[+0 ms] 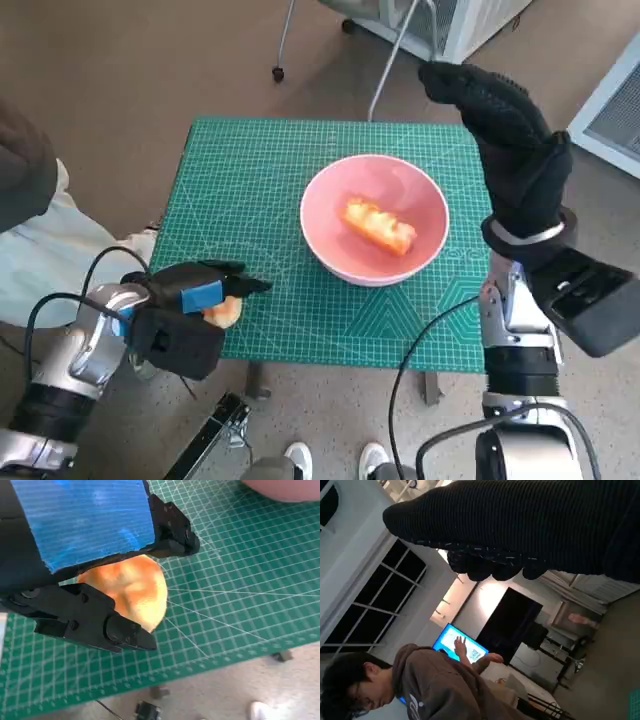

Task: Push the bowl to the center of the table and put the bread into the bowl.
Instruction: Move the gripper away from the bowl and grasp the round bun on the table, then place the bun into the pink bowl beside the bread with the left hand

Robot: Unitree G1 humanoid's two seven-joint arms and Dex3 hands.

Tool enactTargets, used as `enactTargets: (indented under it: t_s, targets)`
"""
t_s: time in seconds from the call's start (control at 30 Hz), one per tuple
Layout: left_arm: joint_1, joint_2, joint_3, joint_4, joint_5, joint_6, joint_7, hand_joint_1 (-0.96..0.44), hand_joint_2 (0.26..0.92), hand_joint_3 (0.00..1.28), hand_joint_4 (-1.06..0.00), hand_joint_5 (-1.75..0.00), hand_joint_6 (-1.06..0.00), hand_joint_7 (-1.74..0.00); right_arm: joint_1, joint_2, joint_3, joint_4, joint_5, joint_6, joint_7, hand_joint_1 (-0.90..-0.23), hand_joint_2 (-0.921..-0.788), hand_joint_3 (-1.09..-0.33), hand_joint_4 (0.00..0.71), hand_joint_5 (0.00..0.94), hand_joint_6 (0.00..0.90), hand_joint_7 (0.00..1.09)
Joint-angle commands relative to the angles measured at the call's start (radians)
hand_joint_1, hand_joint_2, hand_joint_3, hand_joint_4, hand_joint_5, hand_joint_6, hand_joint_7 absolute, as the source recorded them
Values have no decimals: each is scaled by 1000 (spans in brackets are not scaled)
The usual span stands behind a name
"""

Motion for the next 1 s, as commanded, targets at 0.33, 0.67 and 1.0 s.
enactTargets:
  t_s: [0.33,0.67,1.0]
  targets:
    - [-13,42,48,-44,-19,7,18,-5,920,144,-609,-1244,-538,-1235,7,-7,0,12,-6,5,14,-694,-921,-730,249,35,-1,725]
    - [-18,42,138,-134,-84,11,42,2,921,138,-597,-1267,-563,-1233,5,-4,4,21,-14,2,9,-687,-921,-735,254,39,-1,736]
    - [-120,11,201,-232,-141,10,58,2,920,148,-552,-1355,-592,-1162,7,-7,8,11,-7,19,15,-692,-921,-741,253,40,-1,743]
